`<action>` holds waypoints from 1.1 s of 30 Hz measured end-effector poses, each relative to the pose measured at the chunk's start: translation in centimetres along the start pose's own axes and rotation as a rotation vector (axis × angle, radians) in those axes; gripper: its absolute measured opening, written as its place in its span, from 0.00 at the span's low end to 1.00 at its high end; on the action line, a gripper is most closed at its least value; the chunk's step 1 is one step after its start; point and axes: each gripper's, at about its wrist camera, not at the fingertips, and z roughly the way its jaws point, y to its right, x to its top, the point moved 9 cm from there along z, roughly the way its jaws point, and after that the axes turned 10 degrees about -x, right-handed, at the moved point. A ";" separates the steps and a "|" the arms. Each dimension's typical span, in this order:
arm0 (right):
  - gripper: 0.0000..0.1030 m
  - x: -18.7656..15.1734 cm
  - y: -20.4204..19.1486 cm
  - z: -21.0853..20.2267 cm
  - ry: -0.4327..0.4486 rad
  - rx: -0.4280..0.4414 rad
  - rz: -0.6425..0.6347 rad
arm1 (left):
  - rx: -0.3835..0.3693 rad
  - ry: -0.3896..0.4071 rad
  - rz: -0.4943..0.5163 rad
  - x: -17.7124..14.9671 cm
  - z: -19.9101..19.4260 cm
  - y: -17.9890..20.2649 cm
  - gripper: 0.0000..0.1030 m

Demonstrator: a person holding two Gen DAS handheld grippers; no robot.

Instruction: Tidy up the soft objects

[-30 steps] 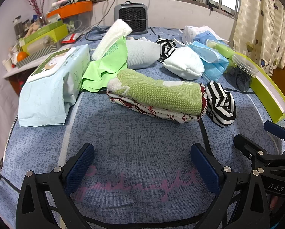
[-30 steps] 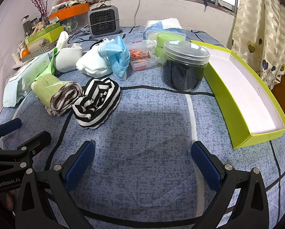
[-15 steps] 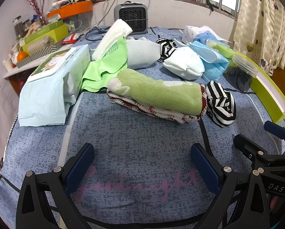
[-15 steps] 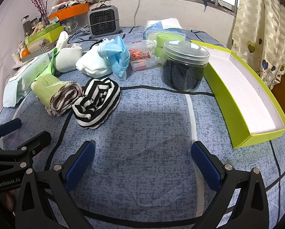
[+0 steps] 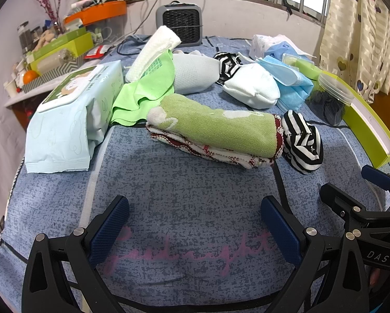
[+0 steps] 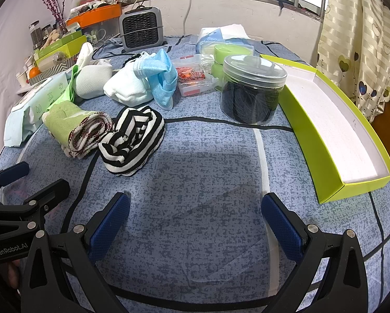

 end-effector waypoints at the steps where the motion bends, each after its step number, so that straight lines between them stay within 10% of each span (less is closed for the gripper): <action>1: 0.99 0.0 0.0 0.0 -0.001 0.000 0.000 | 0.000 -0.001 0.000 0.0 0.0 -0.1 0.98; 33: 0.95 3.6 -3.5 0.0 0.037 0.133 -0.090 | -0.196 0.039 -0.107 4.6 -0.8 -1.7 0.97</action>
